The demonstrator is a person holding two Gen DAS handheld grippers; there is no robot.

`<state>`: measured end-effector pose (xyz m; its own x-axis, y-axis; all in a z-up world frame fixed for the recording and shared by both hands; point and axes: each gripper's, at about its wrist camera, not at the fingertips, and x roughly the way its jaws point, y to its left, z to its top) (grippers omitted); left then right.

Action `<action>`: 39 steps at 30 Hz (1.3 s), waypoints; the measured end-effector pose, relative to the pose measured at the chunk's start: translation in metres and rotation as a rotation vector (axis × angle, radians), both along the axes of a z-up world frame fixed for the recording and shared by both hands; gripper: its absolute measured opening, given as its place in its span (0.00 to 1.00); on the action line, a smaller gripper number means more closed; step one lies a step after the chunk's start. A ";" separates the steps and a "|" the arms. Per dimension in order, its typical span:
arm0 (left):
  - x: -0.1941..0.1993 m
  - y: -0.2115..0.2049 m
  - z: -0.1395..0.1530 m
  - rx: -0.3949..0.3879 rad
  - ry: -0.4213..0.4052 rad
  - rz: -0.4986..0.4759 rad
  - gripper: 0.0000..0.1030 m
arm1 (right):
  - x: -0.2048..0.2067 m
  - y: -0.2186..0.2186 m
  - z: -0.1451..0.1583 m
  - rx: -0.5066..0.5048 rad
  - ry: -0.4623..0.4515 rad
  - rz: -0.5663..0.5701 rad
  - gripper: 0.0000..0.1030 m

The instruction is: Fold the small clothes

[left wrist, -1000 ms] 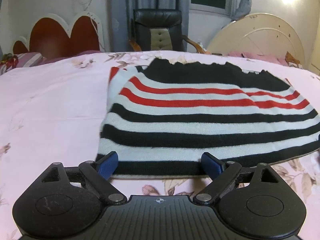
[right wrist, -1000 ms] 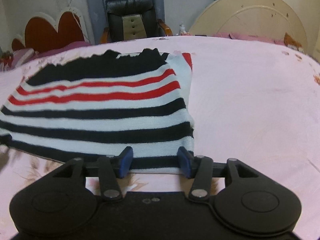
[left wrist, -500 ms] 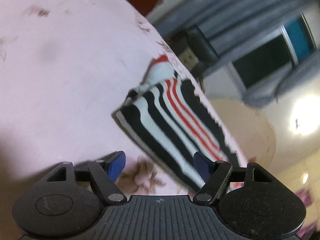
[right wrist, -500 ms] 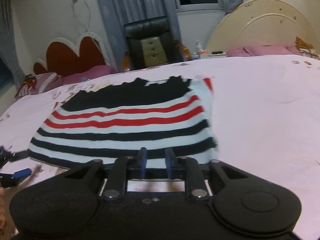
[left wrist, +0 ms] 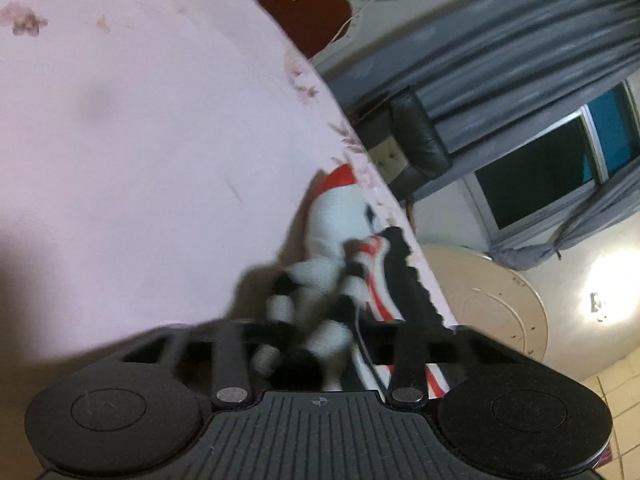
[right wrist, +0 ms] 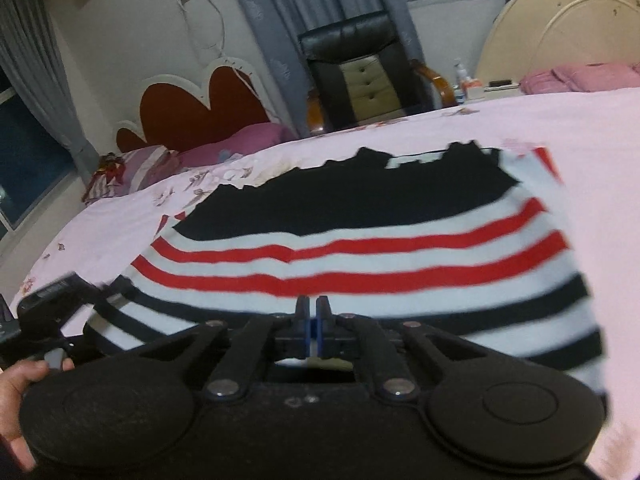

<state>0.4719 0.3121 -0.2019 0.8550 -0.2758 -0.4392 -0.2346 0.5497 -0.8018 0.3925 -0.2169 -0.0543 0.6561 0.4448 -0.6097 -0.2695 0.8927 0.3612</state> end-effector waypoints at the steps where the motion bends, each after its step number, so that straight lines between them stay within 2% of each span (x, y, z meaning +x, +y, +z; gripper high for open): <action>1: 0.001 0.002 -0.003 -0.020 -0.009 0.000 0.30 | 0.006 0.004 -0.003 0.006 0.005 0.005 0.04; 4: 0.002 0.002 0.000 0.003 -0.023 -0.023 0.28 | 0.017 0.013 -0.010 0.020 0.022 0.013 0.04; 6: 0.003 0.004 -0.002 -0.019 -0.029 -0.027 0.27 | 0.021 0.018 -0.013 0.033 0.029 0.021 0.04; 8: 0.000 0.011 -0.005 -0.092 -0.053 -0.025 0.24 | 0.024 0.021 -0.015 0.054 0.034 0.028 0.04; 10: -0.010 0.013 0.003 -0.171 -0.120 -0.021 0.22 | 0.027 0.023 -0.018 0.065 0.041 0.027 0.03; 11: -0.015 0.010 0.011 -0.144 -0.167 -0.034 0.22 | 0.028 0.023 -0.022 0.061 0.052 0.023 0.02; 12: -0.016 0.005 0.017 -0.067 -0.169 -0.045 0.22 | 0.030 0.023 -0.027 0.055 0.068 0.018 0.00; 13: -0.013 0.003 0.014 -0.036 -0.126 -0.046 0.22 | 0.030 0.022 -0.031 0.064 0.074 0.015 0.00; 15: -0.007 0.009 -0.002 -0.090 -0.062 -0.034 0.22 | 0.031 0.016 -0.034 0.101 0.086 0.018 0.00; 17: -0.006 0.010 -0.006 -0.102 -0.060 -0.031 0.22 | 0.032 0.015 -0.033 0.106 0.096 0.018 0.00; 20: -0.008 0.006 0.001 -0.114 -0.096 -0.027 0.22 | 0.032 0.015 -0.033 0.096 0.098 0.020 0.00; 23: -0.005 -0.005 0.024 -0.089 -0.158 -0.057 0.22 | 0.038 0.012 -0.035 0.118 0.113 0.012 0.00; 26: 0.004 -0.027 0.059 -0.010 -0.177 -0.132 0.22 | 0.042 0.008 -0.038 0.160 0.137 0.002 0.00; 32: 0.028 -0.102 0.119 0.104 -0.220 -0.314 0.22 | 0.044 -0.002 -0.037 0.216 0.173 -0.027 0.00; 34: 0.032 -0.131 0.128 0.147 -0.219 -0.380 0.22 | 0.041 -0.021 -0.029 0.268 0.173 -0.073 0.07; 35: 0.036 -0.149 0.131 0.167 -0.209 -0.422 0.22 | 0.039 -0.032 -0.026 0.307 0.172 -0.090 0.07; 36: 0.039 -0.165 0.130 0.182 -0.196 -0.459 0.22 | 0.035 -0.047 -0.022 0.351 0.170 -0.115 0.13; 39: 0.044 -0.216 0.120 0.231 -0.133 -0.575 0.22 | 0.025 -0.103 -0.013 0.431 0.165 -0.222 0.14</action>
